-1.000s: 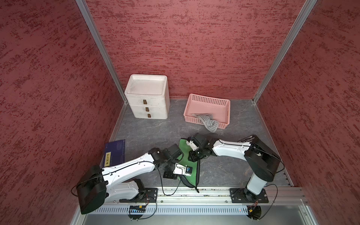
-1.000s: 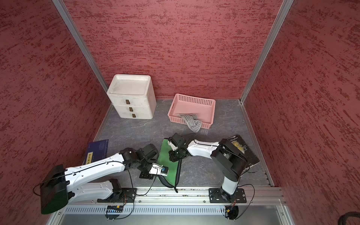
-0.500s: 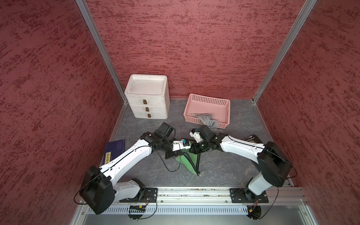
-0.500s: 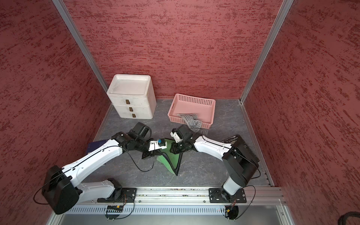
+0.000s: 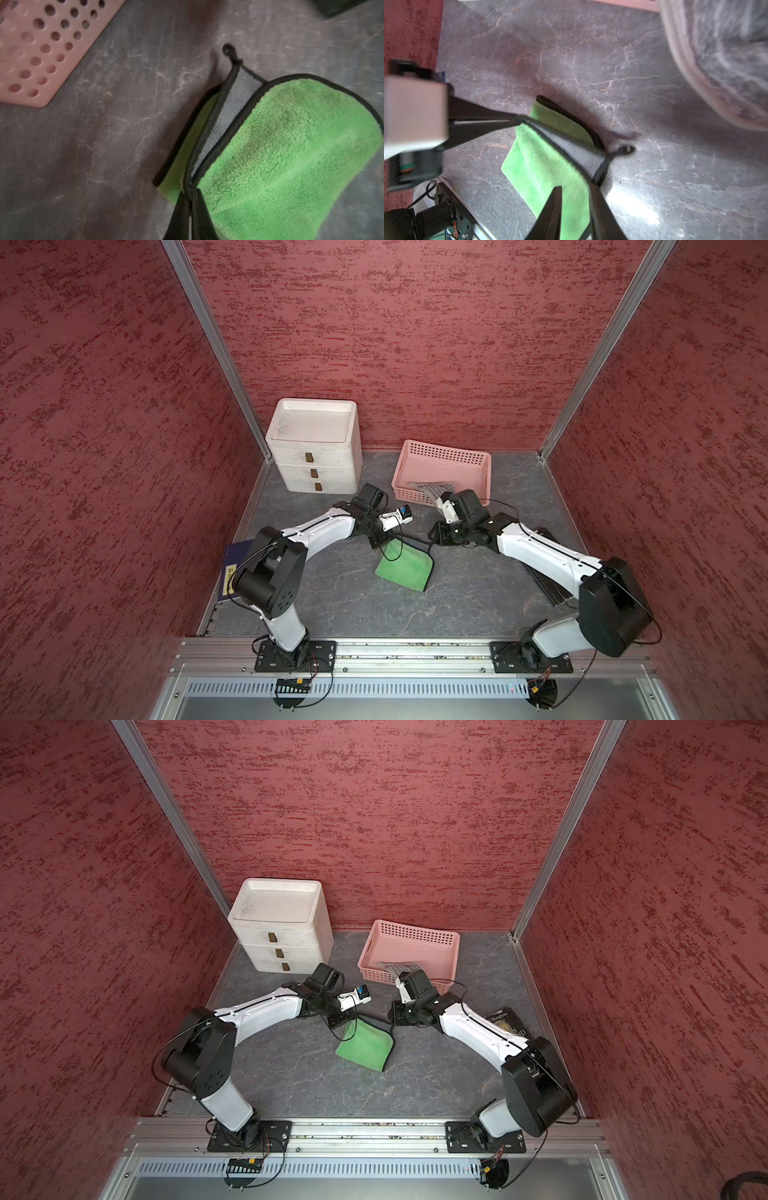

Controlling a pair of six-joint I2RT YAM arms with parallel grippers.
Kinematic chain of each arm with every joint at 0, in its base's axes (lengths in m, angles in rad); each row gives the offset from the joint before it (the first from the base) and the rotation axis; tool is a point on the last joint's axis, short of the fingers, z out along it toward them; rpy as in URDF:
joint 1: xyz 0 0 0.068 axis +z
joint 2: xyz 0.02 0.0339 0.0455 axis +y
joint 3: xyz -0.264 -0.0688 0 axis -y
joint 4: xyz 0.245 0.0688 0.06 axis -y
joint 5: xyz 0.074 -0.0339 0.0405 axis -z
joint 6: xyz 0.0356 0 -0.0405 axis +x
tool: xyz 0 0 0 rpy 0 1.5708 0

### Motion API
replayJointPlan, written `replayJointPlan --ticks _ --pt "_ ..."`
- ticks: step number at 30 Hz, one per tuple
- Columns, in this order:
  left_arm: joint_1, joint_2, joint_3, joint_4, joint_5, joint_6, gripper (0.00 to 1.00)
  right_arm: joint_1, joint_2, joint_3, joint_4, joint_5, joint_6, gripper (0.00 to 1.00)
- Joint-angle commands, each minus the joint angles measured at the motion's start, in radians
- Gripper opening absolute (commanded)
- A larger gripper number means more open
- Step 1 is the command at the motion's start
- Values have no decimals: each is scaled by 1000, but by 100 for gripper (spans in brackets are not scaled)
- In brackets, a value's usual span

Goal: Fold the square dishcloth
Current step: Fold the cleaning item at the center of the board, then move the cleaning item to the center of the board.

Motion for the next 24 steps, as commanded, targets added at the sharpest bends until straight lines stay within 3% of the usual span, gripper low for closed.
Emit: replayJointPlan --ticks 1,3,7,9,14,17,21,24 --pt "-11 49 26 86 -155 -39 0 -5 -57 -34 -2 53 3 31" --pt "-22 61 23 98 -196 -31 14 -4 -70 -54 17 32 10 31" --pt "-27 14 -14 129 -245 -32 66 29 -57 -82 61 -6 35 31" --pt "-28 -43 -40 152 -259 -32 74 62 -29 -86 92 -15 53 31" --pt "-35 -201 -87 97 -179 -91 74 85 104 -68 220 -109 92 29" --pt "-67 -238 -106 20 -110 -109 69 85 212 -41 259 -144 99 24" --pt "-118 -195 -136 3 -71 -117 48 74 328 -14 286 -142 102 19" --pt "-142 -79 -129 43 -124 -127 45 58 375 -34 342 -163 128 17"
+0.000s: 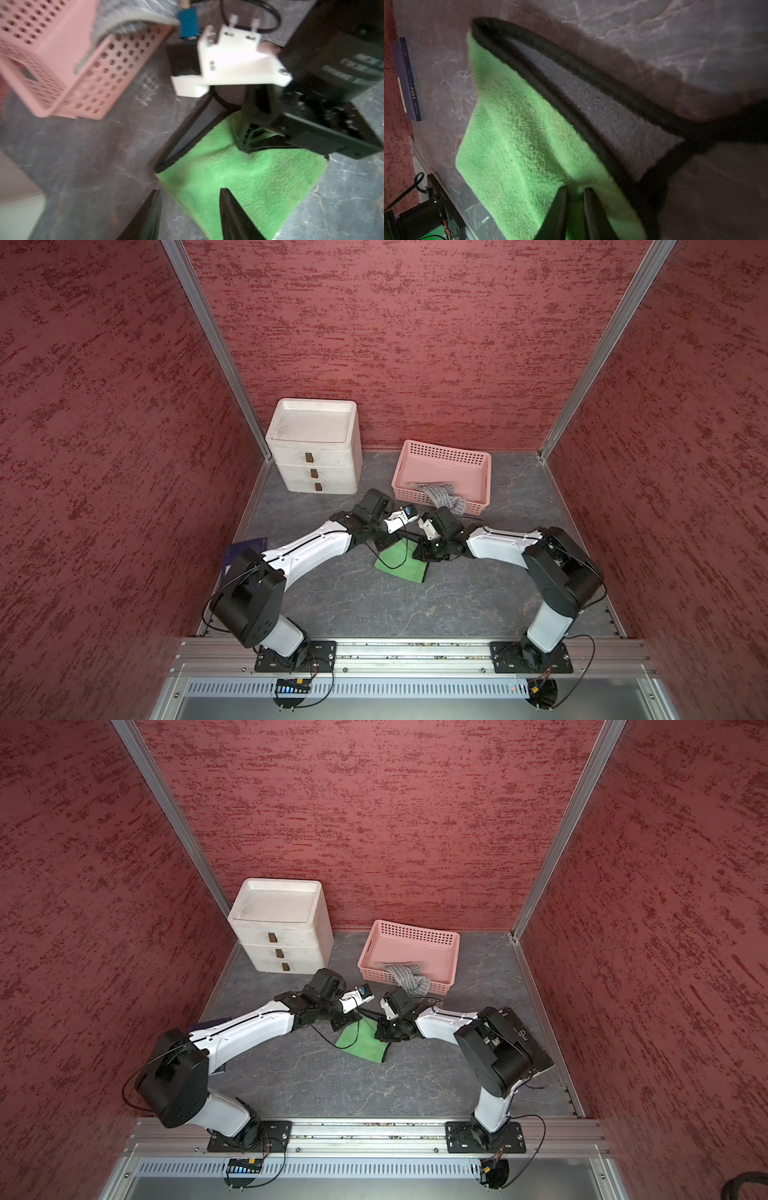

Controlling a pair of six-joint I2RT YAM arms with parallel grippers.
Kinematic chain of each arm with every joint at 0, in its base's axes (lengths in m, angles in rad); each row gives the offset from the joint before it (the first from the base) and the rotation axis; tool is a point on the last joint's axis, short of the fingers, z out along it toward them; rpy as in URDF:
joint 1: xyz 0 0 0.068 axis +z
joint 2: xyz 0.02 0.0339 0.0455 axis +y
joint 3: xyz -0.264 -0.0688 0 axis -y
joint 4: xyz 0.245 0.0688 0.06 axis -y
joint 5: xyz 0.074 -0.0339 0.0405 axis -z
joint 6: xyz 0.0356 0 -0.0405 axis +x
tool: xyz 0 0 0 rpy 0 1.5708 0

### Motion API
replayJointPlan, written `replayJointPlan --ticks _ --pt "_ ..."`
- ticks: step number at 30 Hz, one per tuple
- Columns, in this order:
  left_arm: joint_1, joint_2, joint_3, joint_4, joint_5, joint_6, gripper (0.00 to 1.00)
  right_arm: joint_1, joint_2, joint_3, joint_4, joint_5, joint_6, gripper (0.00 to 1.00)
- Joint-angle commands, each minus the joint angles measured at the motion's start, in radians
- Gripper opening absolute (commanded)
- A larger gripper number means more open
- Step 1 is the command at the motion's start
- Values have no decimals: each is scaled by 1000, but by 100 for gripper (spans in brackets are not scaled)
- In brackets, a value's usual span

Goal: Fold the square dishcloth
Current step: Move the cleaning item to the center of the board.

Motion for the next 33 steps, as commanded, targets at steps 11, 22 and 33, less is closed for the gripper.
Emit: replayJointPlan --ticks 11,22,33 --pt "49 205 37 -41 -149 7 44 -19 -251 -120 97 -41 102 26" --pt "284 55 -176 -97 -230 214 46 -43 -461 -41 -204 193 33 68" --pt "631 -92 -145 -131 -156 452 58 -173 -291 230 -480 545 -19 99"
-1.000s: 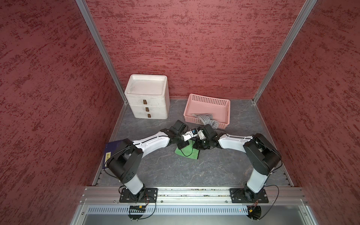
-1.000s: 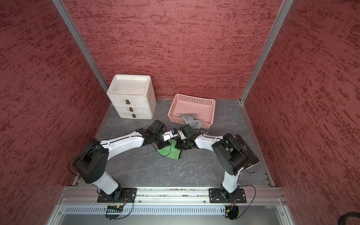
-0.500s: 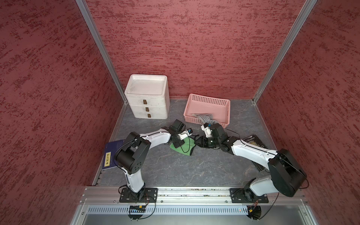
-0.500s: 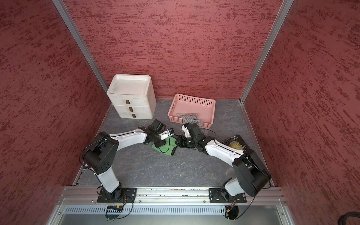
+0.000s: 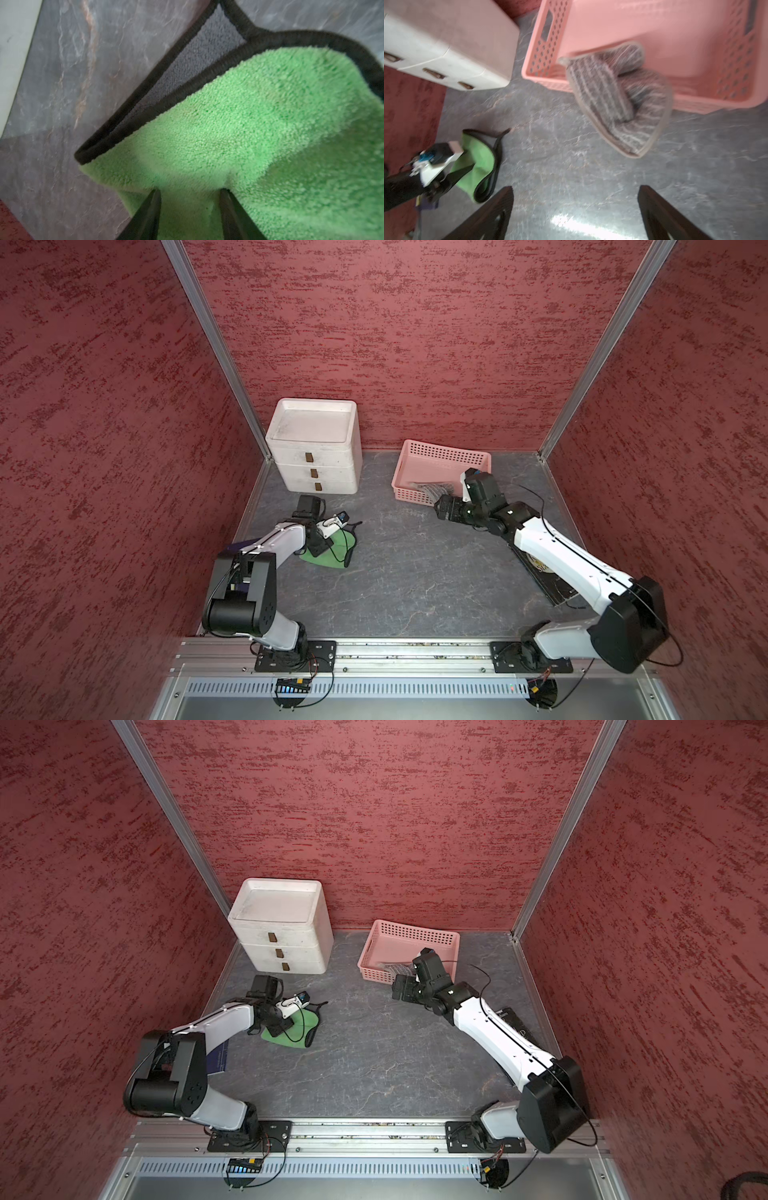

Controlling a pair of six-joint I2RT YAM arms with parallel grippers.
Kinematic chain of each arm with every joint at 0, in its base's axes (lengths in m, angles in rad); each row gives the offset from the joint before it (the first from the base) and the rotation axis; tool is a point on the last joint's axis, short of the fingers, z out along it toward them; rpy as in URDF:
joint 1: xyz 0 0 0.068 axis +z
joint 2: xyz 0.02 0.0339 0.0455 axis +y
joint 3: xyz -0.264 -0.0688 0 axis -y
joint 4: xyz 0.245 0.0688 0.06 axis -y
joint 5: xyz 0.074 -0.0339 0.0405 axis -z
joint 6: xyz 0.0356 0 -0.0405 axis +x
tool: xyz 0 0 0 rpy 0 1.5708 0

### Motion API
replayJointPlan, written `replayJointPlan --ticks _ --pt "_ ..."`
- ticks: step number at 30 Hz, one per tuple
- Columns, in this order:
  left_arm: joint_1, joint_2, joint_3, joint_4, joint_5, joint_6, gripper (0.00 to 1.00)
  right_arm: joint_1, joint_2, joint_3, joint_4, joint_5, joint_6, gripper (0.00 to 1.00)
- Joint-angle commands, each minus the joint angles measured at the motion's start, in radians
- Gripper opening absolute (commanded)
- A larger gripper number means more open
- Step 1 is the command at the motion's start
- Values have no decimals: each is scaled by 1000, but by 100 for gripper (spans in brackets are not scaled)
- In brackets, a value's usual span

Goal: Fold the square dishcloth
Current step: Move the cleaning item to the center of the board, then pick up the cleaning item from the bin.

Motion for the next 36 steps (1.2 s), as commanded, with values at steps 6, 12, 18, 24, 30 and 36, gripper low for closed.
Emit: replayJointPlan --ticks 6,12,18,24,30,36 --pt "-55 -180 93 -240 112 -11 83 -143 127 -83 29 -57 39 98" --pt "-246 -286 138 -413 182 -140 94 -232 195 -150 288 -334 93 92" --pt "-359 -328 93 -424 145 -183 94 -243 300 -110 398 -429 126 73" --pt "-372 -342 85 -426 161 -198 94 -241 318 -66 422 -462 146 36" --pt "-386 -334 108 -397 171 -230 94 -198 147 29 232 -398 66 0" --pt "-384 -350 137 -354 215 -279 94 -66 10 195 -2 -331 -17 0"
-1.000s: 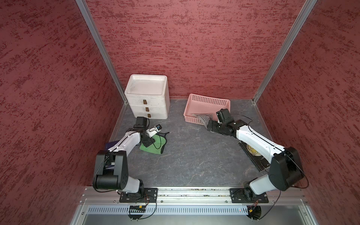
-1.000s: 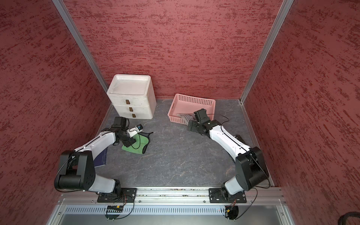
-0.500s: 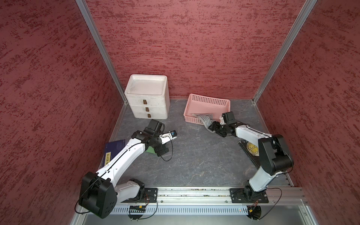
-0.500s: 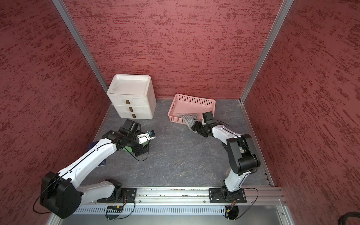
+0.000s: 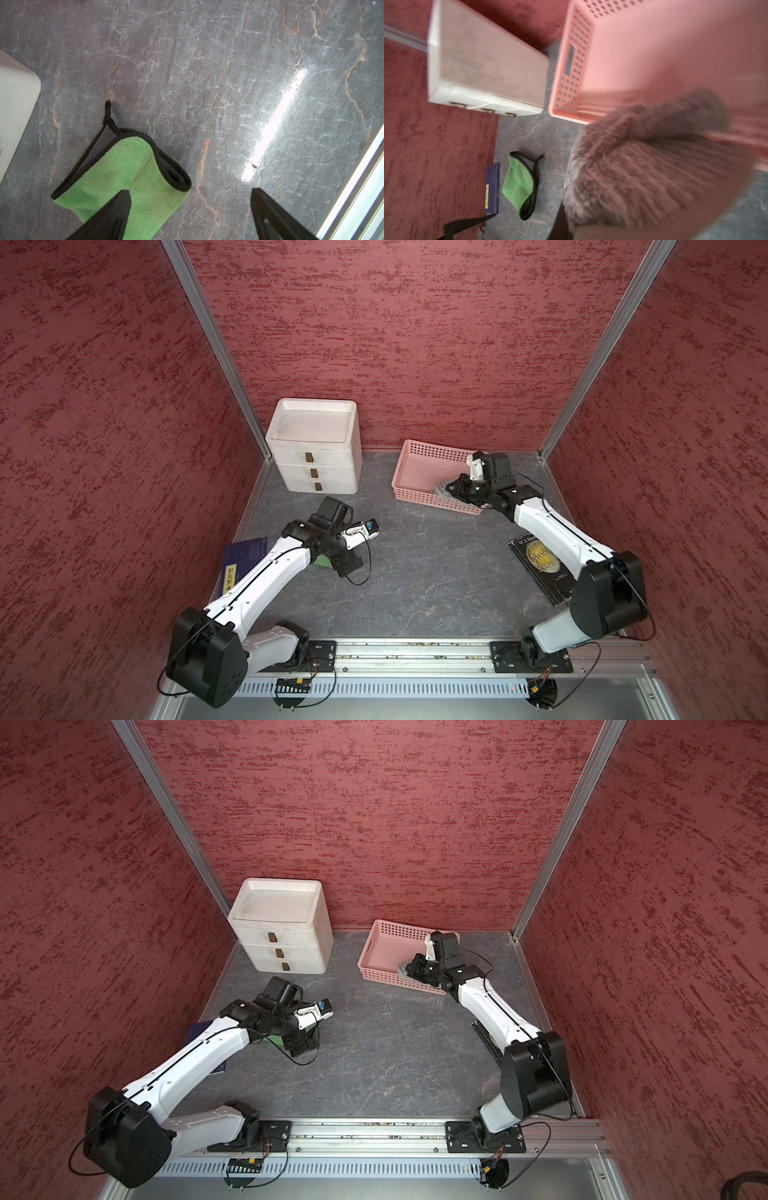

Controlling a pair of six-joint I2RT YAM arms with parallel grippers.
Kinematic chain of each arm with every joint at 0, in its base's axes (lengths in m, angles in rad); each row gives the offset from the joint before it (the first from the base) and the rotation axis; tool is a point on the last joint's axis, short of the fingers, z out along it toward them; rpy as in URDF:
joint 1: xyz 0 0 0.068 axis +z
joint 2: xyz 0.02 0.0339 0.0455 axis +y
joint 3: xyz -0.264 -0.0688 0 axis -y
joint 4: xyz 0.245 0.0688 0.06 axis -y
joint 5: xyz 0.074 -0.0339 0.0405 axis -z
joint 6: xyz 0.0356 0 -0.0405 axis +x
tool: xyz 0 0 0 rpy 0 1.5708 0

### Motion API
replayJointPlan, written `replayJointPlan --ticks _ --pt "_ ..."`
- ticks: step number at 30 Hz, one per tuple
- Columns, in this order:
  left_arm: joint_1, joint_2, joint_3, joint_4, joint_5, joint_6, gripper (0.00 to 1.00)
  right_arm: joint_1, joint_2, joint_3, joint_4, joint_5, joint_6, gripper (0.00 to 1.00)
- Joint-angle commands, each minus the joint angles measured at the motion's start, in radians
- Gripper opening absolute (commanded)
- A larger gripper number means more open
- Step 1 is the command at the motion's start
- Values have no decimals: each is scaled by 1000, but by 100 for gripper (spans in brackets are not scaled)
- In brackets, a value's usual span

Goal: Fold the square dishcloth
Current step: Pick up the cleaning item from the bin, then flatten out the cleaning item at the center of the board.

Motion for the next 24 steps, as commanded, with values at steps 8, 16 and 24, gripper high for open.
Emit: replayJointPlan --ticks 8,16,24 --pt "36 -105 50 64 177 -75 99 241 -140 144 -327 101 -118 0" --pt "41 -164 9 90 282 -59 98 326 -74 159 -455 -20 -259 0" --pt "8 -97 -76 292 333 -126 93 355 -54 147 -432 -44 -261 0"
